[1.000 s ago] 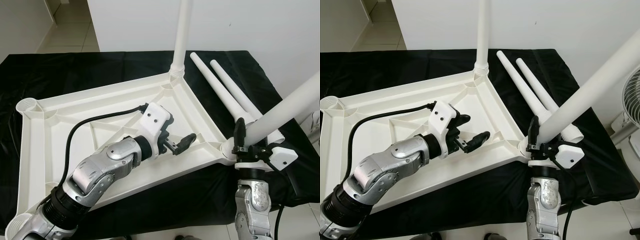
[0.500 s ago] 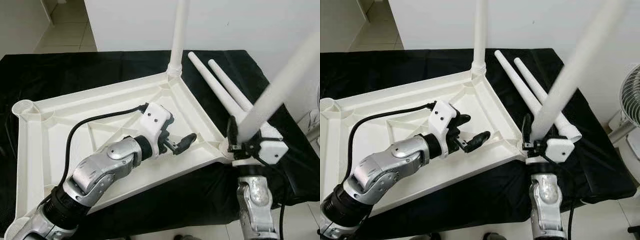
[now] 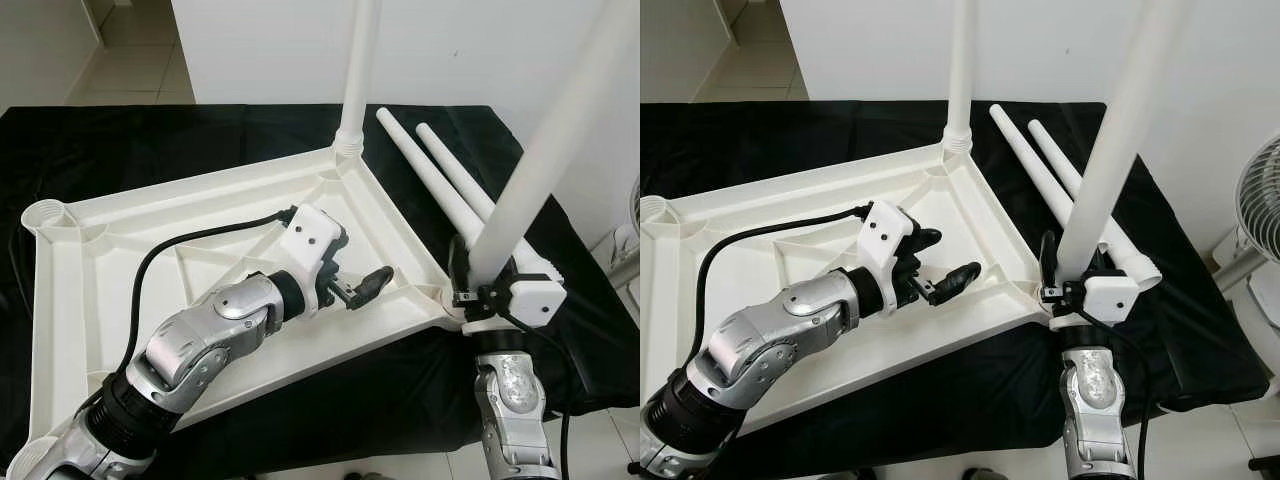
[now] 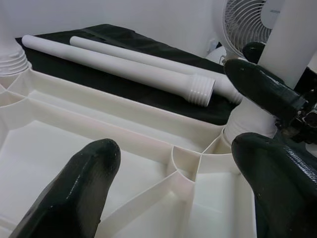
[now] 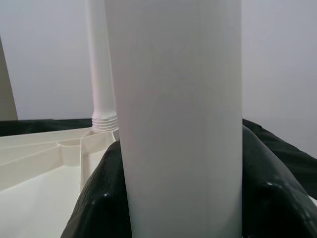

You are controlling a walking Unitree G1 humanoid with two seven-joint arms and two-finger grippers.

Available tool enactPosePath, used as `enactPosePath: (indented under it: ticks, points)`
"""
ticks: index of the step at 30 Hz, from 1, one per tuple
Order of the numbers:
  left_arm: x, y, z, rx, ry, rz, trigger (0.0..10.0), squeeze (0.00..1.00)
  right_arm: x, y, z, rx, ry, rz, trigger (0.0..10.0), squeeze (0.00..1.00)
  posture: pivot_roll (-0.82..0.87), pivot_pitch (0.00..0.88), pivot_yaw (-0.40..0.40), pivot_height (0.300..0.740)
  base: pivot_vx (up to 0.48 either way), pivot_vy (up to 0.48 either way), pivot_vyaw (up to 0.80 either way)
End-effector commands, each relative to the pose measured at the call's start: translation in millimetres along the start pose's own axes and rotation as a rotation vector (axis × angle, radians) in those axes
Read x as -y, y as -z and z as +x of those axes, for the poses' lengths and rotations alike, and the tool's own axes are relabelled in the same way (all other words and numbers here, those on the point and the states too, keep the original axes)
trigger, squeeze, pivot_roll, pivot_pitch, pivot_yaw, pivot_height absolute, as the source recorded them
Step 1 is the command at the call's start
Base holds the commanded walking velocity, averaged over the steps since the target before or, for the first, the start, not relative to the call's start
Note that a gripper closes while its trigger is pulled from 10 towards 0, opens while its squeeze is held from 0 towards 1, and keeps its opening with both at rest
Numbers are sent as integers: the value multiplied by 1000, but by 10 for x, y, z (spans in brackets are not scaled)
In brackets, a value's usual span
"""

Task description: Building children table

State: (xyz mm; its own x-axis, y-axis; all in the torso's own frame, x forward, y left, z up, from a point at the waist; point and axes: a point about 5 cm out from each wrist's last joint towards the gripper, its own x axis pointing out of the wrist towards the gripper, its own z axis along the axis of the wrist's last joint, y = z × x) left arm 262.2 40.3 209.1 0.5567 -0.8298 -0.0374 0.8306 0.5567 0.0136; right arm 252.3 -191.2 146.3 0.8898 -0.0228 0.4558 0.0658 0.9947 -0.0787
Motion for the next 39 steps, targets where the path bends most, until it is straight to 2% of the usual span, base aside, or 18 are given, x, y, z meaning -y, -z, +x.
enactPosePath:
  ticks: [1,8,28,39]
  points:
    - [106,-43,-14,11,201,18,10000,0,63,513,-423,-325,65,30,10000,0,4,155,54,740,0,0,0]
    - [89,-50,-18,2,210,25,10000,0,116,518,-488,-315,129,63,10000,0,3,160,69,740,0,0,0]
    - [92,-66,-5,6,211,24,10000,0,105,517,-479,-303,140,54,10000,0,3,159,70,740,0,0,0]
    - [95,-76,24,3,233,26,10000,0,168,511,-511,-298,248,35,10000,0,-14,160,93,740,0,0,0]
